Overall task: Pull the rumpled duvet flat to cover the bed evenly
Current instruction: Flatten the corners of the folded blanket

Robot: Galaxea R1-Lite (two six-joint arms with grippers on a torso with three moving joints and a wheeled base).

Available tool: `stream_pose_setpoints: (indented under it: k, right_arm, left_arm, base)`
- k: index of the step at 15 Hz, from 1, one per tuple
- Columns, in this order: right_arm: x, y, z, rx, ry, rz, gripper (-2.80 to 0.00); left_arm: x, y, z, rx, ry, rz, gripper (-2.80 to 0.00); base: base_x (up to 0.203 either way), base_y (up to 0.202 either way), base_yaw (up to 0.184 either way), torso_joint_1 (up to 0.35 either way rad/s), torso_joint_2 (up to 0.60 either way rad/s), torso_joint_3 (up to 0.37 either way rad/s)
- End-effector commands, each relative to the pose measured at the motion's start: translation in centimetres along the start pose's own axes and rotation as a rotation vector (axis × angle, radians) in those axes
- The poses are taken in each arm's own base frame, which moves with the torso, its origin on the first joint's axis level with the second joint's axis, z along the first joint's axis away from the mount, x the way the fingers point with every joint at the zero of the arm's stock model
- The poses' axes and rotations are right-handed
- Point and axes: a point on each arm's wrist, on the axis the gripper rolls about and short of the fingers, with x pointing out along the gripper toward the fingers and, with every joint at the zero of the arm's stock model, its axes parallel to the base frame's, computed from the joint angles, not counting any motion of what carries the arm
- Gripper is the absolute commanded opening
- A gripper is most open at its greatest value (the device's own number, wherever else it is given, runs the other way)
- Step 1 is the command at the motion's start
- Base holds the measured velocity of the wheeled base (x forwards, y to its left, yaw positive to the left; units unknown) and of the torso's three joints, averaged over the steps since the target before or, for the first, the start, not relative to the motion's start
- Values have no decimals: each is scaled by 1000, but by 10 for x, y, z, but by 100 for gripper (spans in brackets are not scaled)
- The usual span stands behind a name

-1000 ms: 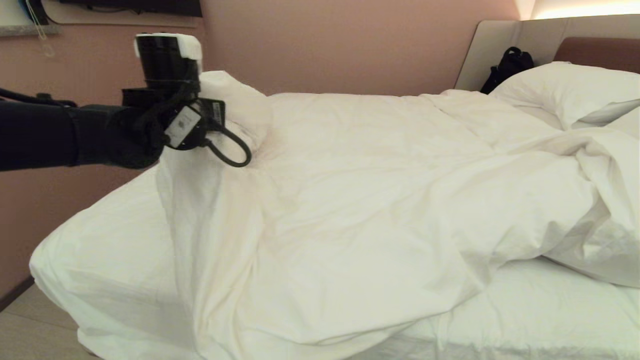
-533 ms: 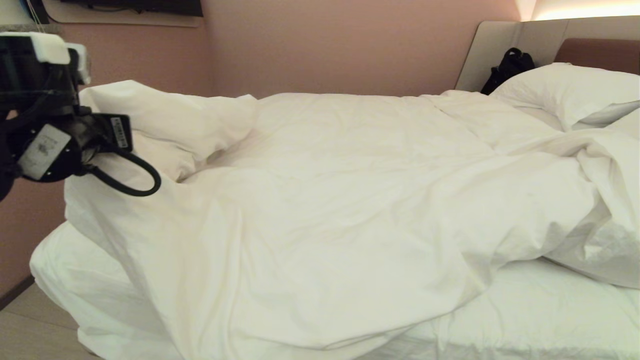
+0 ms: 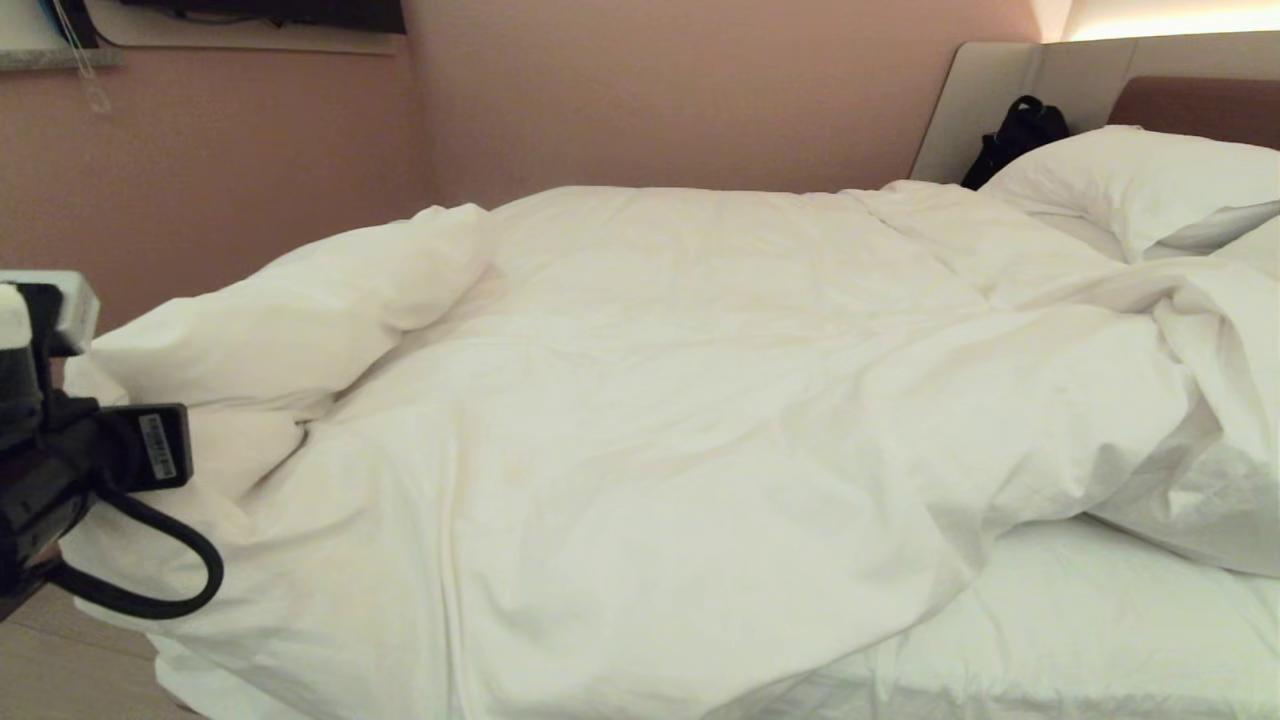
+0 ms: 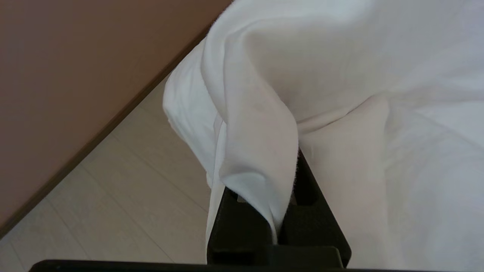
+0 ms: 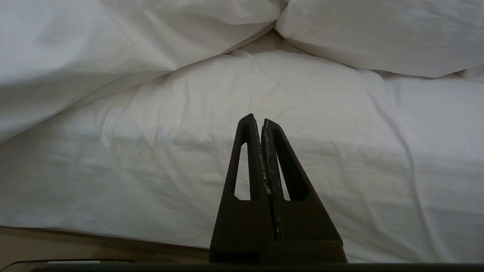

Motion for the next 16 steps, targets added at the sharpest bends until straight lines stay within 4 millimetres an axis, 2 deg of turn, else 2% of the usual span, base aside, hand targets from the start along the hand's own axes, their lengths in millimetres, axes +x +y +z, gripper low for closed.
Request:
stream_pose_setpoints:
  k: [1,6,13,16]
  right_arm:
    - [0,0,0,-1,-1,0,-280]
    - [0,0,0,-2,-1,0,-280]
    - [0,0,0,-1,-1,0,-280]
    - [0,0,0,-1,-1,0,-280]
  left_arm:
    - [-16,16,-2,-32,-31,31,-280]
    - [-21,37,-19,-45,11,131,-280]
    - [-34,42,-80,11,146,131,-280]
    - [-40,45,-92,-18,161,124,-280]
  base:
    - [0,0,0,0,0,0]
    - [0,0,0,0,0,0]
    - [0,0,0,0,0,0]
    - [0,0,0,0,0,0]
